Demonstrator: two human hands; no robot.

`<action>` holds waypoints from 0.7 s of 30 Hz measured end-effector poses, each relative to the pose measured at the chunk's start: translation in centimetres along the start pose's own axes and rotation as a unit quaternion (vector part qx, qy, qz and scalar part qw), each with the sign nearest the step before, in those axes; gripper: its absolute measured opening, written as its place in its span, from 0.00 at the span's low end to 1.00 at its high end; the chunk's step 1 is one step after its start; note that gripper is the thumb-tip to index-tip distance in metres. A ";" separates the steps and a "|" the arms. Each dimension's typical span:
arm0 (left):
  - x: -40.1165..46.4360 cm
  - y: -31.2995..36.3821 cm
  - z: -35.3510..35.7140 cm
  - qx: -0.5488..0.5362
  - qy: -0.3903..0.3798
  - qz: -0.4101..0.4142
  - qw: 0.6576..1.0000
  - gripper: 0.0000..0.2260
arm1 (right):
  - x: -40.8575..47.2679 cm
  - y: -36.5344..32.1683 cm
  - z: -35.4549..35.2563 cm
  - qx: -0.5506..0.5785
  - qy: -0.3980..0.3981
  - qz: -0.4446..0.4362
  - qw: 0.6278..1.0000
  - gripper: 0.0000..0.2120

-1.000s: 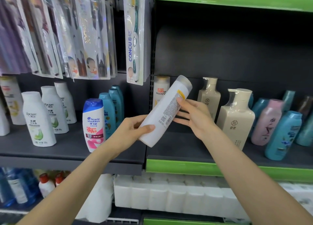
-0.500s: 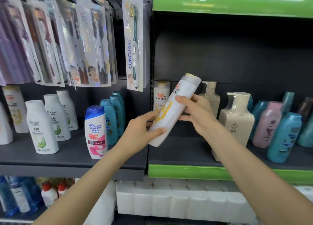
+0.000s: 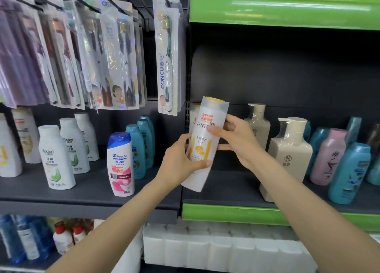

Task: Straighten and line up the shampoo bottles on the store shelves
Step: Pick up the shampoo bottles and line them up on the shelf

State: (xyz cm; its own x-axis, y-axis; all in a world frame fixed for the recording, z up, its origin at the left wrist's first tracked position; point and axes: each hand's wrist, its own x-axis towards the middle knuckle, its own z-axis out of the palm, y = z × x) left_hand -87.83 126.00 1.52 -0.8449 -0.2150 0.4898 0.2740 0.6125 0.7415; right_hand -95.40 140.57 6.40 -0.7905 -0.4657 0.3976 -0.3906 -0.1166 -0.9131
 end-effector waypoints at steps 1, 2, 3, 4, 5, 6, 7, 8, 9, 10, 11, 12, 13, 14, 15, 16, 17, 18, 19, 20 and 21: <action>0.2 0.0 0.0 0.000 -0.002 0.000 1.000 0.34 | 0.2 0.0 0.0 0.000 -0.002 -0.003 1.000 0.16; 0.4 0.0 -0.1 -0.002 -0.010 0.001 1.000 0.35 | 0.3 0.0 0.0 0.001 -0.006 -0.005 1.000 0.17; 0.7 0.0 -0.3 -0.005 -0.022 0.001 1.000 0.35 | 0.5 0.1 0.0 0.000 -0.010 -0.006 1.000 0.17; 0.9 0.1 -0.6 -0.011 -0.034 -0.001 0.999 0.35 | 0.6 0.2 0.0 -0.002 -0.014 -0.007 1.000 0.18; 1.2 0.0 -0.8 -0.017 -0.044 -0.004 0.999 0.35 | 0.7 0.3 0.0 -0.004 -0.018 -0.007 1.000 0.19; 1.5 -0.1 -1.1 -0.022 -0.051 -0.004 0.998 0.35 | 0.8 0.5 -0.1 -0.005 -0.023 -0.005 1.000 0.20; 1.8 -0.2 -1.3 -0.024 -0.055 -0.004 0.998 0.35 | 0.9 0.8 -0.1 -0.007 -0.030 -0.003 1.000 0.21; 2.2 -0.2 -1.4 -0.026 -0.056 -0.001 0.998 0.36 | 1.0 1.0 -0.1 -0.009 -0.038 0.001 0.999 0.22; 2.5 -0.3 -1.4 -0.028 -0.055 0.001 0.998 0.36 | 1.1 1.3 -0.1 -0.011 -0.046 0.004 0.999 0.22; 2.7 -0.3 -1.3 -0.029 -0.054 0.003 0.998 0.36 | 1.3 1.6 -0.1 -0.012 -0.050 0.007 0.999 0.22; 2.9 -0.3 -1.2 -0.029 -0.052 0.006 0.998 0.36 | 1.4 1.8 -0.1 -0.009 -0.052 0.008 0.999 0.22; 3.1 -0.3 -1.1 -0.028 -0.049 0.008 0.998 0.36 | 1.6 2.0 -0.1 -0.001 -0.051 0.009 0.999 0.22; 3.3 -0.4 -0.9 -0.028 -0.044 0.010 0.999 0.36 | 1.9 2.2 0.0 0.009 -0.050 0.011 0.999 0.22; 3.5 -0.4 -0.7 -0.029 -0.037 0.010 0.999 0.36 | 2.1 2.3 0.0 0.019 -0.051 0.012 0.998 0.22; 3.8 -0.5 -0.5 -0.031 -0.030 0.009 0.999 0.36 | 2.4 2.5 0.1 0.026 -0.052 0.014 0.998 0.23; 4.0 -0.6 -0.3 -0.032 -0.024 0.008 0.999 0.35 | 2.7 2.6 0.1 0.031 -0.053 0.017 0.998 0.23; 4.3 -0.8 -0.2 -0.032 -0.020 0.006 0.999 0.35 | 3.0 2.7 0.2 0.034 -0.054 0.020 0.998 0.24; 4.4 -0.9 -0.1 -0.033 -0.019 0.002 0.999 0.35 | 3.2 2.8 0.2 0.034 -0.054 0.024 0.998 0.24; 4.5 -1.1 0.0 -0.032 -0.018 -0.002 0.999 0.36 | 3.4 3.0 0.2 0.031 -0.055 0.028 0.998 0.24; 4.5 -1.3 0.0 -0.031 -0.019 -0.006 0.999 0.36 | 3.5 3.1 0.2 0.028 -0.057 0.032 0.997 0.24; 4.5 -1.5 0.1 -0.030 -0.021 -0.008 0.999 0.36 | 3.6 3.3 0.1 0.025 -0.060 0.035 0.997 0.24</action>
State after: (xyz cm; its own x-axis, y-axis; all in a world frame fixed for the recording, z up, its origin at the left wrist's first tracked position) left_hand -92.12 124.16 2.56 -0.8679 -0.1908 0.4586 0.2862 0.5624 0.7757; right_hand -99.48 138.43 4.78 -0.7516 -0.5752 0.3228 -0.3103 -0.1235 -0.9426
